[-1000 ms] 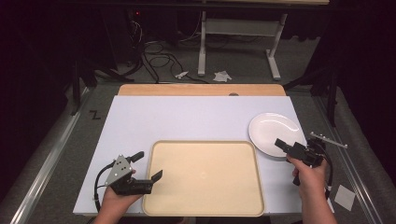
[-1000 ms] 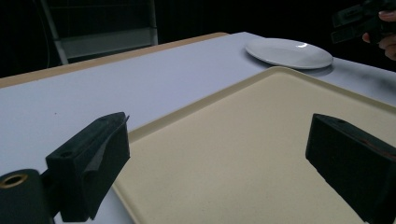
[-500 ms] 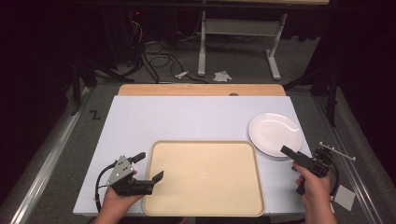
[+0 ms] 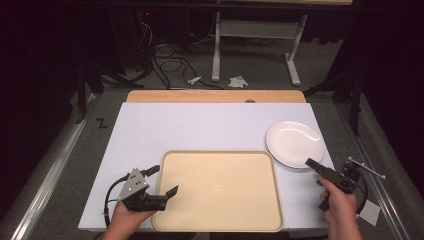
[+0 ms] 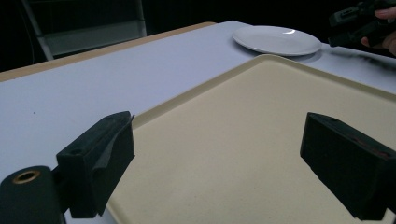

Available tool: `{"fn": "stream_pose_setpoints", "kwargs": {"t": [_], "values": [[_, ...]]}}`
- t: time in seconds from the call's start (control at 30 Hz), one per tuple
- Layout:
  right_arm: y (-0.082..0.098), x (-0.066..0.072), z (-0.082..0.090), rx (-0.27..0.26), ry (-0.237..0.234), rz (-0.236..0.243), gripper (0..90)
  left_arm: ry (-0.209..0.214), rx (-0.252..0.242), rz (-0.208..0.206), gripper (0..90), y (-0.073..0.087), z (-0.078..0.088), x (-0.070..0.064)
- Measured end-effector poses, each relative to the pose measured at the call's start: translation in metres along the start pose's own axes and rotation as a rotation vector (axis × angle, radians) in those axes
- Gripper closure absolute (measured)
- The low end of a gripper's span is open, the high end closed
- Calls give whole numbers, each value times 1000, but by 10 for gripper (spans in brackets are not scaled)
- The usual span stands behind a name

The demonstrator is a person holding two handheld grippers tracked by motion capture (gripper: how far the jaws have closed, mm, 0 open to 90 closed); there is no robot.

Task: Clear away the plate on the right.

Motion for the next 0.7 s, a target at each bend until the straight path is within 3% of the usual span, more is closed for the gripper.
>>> {"fn": "stream_pose_setpoints", "kwargs": {"t": [0.23, 0.53, 0.7], "values": [[-1, -11, -1, 7, -20, -75, 273, 5, 0, -2, 114, 0, 0, 0], [-2, -15, -9, 27, -18, -115, 309, 10, 6, -6, 119, 1, 0, 0], [-2, -19, -10, 36, 14, -123, 450, 10, 6, -2, 122, 2, 2, -1]]}}
Point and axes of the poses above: each handheld gripper's, and its own axes: z roughly backward along the jaws, y roughly out of its underside, x roughly to its left, the point moved 6 cm from there along -z, roughly forward along the jaws, and after that the axes turned 11 degrees about x, right-handed, at the moved point
